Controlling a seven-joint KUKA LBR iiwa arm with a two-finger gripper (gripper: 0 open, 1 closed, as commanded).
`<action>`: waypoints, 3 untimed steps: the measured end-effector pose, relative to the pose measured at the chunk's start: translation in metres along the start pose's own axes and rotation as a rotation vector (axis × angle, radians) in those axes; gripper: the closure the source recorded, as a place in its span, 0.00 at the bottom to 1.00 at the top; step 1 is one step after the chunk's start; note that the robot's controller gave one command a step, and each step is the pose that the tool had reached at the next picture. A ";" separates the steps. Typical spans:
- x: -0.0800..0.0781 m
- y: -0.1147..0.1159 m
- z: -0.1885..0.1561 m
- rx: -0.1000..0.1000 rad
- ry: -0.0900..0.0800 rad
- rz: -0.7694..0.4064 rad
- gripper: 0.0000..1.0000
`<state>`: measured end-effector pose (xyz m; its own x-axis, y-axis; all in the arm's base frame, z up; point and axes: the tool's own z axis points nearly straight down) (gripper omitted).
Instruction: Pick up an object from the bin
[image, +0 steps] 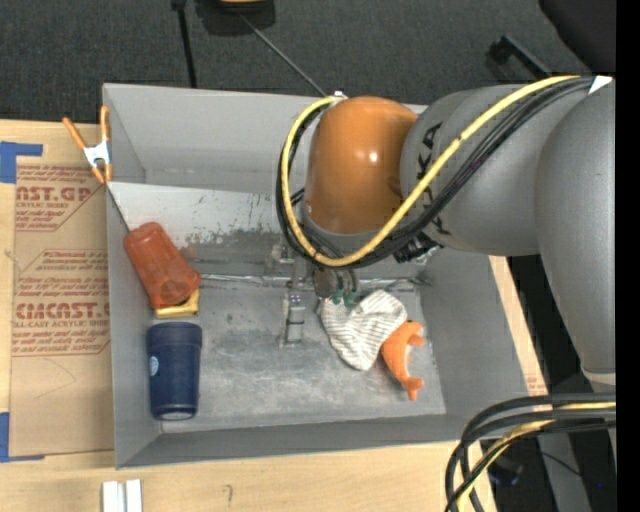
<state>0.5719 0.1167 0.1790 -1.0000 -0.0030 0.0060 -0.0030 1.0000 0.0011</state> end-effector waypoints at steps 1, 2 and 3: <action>-0.001 0.000 -0.005 -0.001 -0.007 0.002 0.00; 0.011 -0.009 -0.032 -0.001 -0.004 0.008 0.00; -0.002 -0.039 0.002 -0.003 -0.018 0.047 0.00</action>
Offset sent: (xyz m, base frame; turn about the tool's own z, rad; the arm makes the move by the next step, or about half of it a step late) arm -0.0156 -0.0162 0.0482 0.0136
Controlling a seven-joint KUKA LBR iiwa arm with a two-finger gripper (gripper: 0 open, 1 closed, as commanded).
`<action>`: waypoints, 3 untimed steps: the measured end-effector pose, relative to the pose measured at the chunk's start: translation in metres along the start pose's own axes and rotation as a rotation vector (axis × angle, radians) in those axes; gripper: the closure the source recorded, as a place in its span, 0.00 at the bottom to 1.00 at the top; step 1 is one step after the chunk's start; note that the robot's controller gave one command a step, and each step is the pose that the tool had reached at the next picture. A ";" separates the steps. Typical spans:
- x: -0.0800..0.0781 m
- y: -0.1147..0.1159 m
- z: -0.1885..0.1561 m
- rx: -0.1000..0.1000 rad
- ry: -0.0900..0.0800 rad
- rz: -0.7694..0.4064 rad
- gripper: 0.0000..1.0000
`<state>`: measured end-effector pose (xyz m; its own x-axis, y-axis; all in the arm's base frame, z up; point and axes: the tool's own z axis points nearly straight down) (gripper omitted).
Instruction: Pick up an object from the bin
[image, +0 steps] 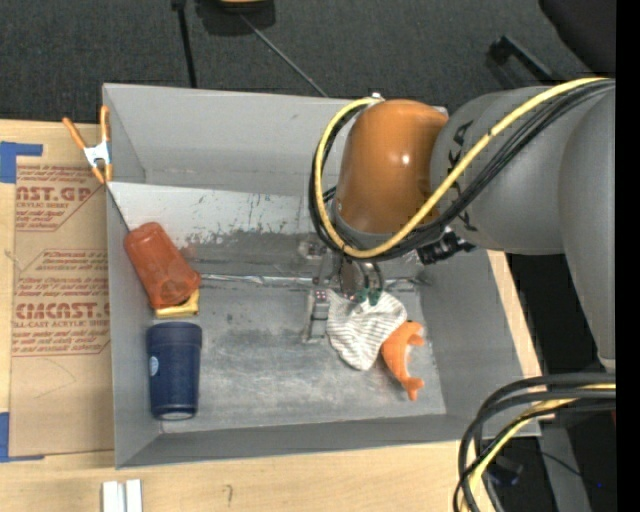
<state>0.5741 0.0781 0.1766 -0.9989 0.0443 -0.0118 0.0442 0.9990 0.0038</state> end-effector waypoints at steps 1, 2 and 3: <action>0.007 -0.007 0.030 0.005 0.014 0.199 0.00; -0.004 -0.044 0.002 0.005 0.012 0.198 0.00; 0.024 -0.069 0.021 0.005 0.005 0.151 0.00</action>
Offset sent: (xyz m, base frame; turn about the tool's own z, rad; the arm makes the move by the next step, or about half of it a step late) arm 0.0094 -0.0790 0.0215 0.1146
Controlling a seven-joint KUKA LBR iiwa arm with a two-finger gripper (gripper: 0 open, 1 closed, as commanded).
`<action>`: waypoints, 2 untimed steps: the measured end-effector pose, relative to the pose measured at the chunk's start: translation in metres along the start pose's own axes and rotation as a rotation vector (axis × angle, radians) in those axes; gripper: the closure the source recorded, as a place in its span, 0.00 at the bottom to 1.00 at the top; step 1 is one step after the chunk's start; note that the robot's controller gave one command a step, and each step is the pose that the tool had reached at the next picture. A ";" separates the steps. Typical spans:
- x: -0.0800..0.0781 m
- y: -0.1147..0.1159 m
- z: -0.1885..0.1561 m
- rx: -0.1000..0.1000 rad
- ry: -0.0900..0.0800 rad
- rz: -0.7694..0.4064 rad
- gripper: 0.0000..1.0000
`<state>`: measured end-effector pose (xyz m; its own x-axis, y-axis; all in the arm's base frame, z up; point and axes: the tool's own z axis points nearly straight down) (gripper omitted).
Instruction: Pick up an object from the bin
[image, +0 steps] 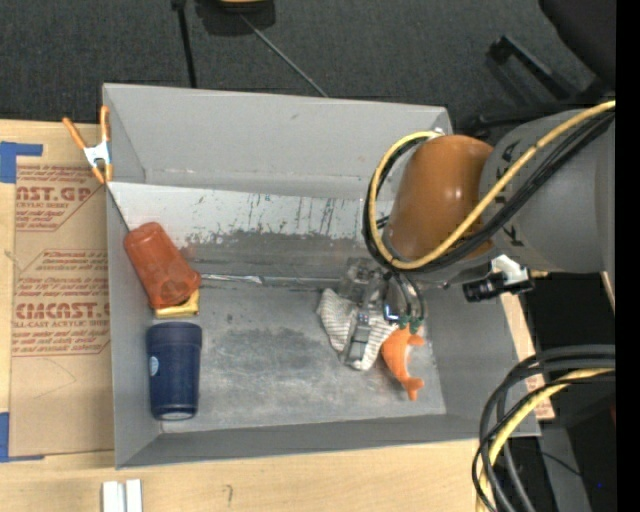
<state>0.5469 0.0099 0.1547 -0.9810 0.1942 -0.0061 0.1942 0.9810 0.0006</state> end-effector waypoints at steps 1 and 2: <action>-0.017 -0.046 0.069 0.000 0.005 0.001 1.00; -0.017 -0.046 0.069 0.000 0.005 0.001 1.00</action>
Offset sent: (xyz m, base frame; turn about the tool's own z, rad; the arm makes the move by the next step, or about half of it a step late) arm 0.0000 0.0000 0.0000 0.0000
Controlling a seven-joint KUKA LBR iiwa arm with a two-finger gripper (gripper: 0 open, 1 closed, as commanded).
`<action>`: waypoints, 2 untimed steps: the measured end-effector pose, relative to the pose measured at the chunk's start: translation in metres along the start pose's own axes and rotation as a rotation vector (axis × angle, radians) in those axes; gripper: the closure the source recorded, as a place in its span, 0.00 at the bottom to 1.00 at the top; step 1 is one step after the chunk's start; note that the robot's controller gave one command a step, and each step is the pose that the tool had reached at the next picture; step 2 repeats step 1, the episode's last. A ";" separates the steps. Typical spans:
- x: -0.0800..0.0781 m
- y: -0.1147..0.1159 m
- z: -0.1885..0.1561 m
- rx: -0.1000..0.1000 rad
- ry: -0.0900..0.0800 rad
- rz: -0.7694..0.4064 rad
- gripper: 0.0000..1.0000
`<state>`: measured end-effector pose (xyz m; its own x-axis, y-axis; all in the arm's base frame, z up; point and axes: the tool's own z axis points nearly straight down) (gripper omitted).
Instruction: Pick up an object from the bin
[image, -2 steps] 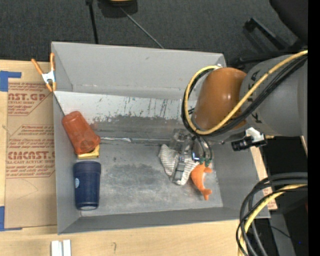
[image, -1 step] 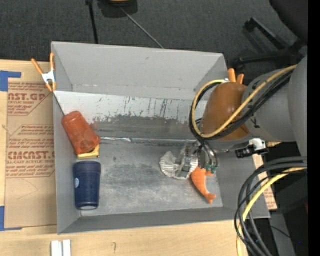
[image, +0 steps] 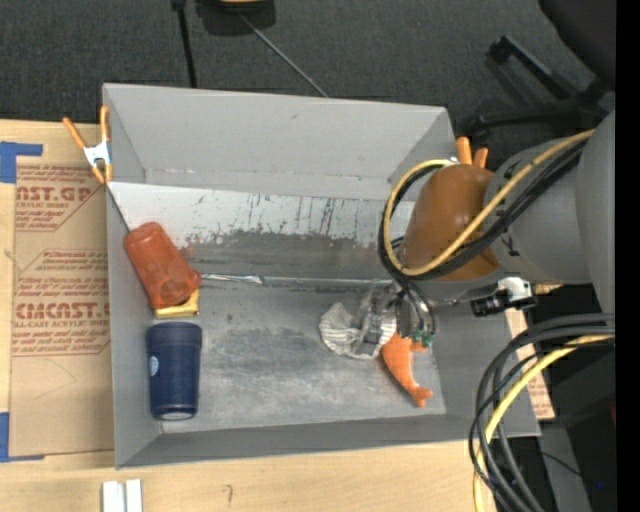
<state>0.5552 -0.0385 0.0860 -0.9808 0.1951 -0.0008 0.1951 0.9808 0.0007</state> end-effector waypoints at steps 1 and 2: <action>0.008 0.002 -0.134 0.000 -0.002 -0.050 1.00; 0.008 0.002 -0.134 0.000 -0.002 -0.050 1.00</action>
Offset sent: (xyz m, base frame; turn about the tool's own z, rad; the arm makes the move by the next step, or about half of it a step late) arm 0.0000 0.0000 0.0000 0.0000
